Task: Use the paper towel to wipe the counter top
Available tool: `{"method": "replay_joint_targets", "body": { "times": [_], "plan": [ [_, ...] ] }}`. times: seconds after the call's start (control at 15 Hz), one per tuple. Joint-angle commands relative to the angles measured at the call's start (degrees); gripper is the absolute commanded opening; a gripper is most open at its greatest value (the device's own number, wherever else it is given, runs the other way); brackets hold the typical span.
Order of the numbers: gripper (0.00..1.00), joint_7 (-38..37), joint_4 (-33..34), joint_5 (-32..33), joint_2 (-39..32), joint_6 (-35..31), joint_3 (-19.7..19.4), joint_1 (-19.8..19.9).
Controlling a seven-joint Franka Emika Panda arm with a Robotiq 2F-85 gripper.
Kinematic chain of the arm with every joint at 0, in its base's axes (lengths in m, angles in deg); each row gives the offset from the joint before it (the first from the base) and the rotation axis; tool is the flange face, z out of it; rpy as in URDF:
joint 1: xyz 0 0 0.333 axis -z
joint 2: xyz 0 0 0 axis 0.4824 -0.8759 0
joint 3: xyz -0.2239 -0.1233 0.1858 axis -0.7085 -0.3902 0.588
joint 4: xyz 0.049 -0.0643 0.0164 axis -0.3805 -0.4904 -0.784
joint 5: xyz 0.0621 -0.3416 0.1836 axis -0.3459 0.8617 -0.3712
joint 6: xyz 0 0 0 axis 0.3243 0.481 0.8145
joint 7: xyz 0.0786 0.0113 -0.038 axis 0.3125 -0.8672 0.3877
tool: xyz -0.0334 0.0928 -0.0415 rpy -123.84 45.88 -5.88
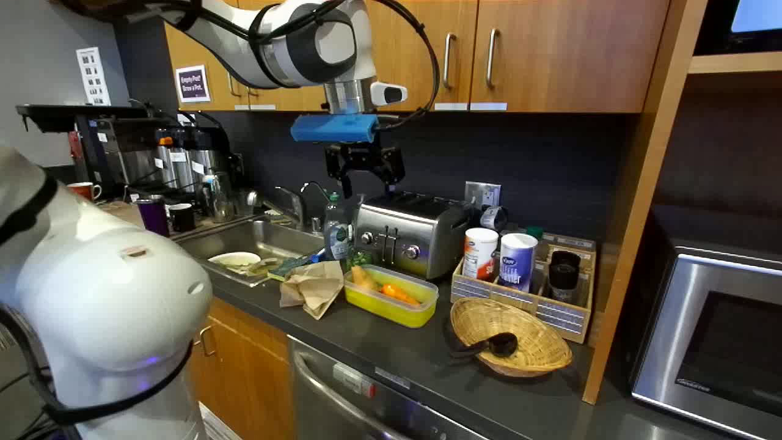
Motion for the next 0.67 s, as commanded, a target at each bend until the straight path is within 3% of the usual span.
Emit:
{"method": "replay_joint_targets", "body": {
  "times": [0.0,0.6],
  "plan": [
    [1.00,0.07,0.08,-0.11,-0.02,0.09,0.14,0.14],
    [1.00,-0.10,0.45,0.28,-0.05,0.67,0.25,0.46]
  ]
}}
